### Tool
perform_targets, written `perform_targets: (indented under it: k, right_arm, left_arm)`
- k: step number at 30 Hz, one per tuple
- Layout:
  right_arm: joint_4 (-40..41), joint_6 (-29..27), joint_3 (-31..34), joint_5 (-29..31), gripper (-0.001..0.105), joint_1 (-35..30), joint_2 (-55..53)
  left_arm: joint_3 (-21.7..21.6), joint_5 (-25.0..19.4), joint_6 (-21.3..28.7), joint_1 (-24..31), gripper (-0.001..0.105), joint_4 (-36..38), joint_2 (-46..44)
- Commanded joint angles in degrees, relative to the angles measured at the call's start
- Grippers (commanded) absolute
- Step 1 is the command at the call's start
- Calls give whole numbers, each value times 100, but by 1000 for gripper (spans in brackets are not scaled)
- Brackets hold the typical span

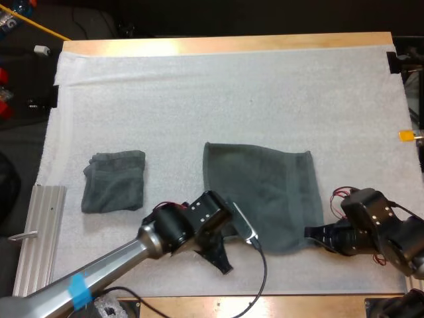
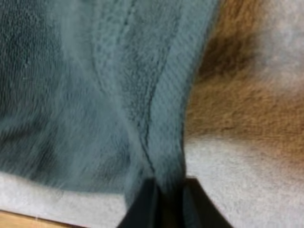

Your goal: Pick towel from pile, fold and stack

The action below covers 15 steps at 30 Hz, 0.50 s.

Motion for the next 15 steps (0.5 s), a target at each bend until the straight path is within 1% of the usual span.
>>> perform_targets:
  k: [1, 4, 8, 11, 14, 15]
  right_arm:
    - [135, 23, -81, -51, 0, 17, -125]
    - [413, 31, -134, -51, 0, 17, -299]
    - [458, 301, -114, -51, 0, 17, -324]
    - [155, 518, -113, -28, 0, -4, -140]
    - [-365, 818, -113, -46, 0, -4, 193]
    - [-594, 950, -113, -45, 0, -4, 363]
  left_arm:
    - [-32, 57, -1, -39, 0, 297, -153]
    - [-32, 57, 81, -39, 0, 503, -390]
    - [-32, 57, 447, -39, 0, 282, -419]
    - [-32, 63, 614, -11, 0, -140, -264]
    - [-32, 93, 621, 221, 0, -515, -2]
    - [-32, 176, 621, 375, 0, -615, 104]
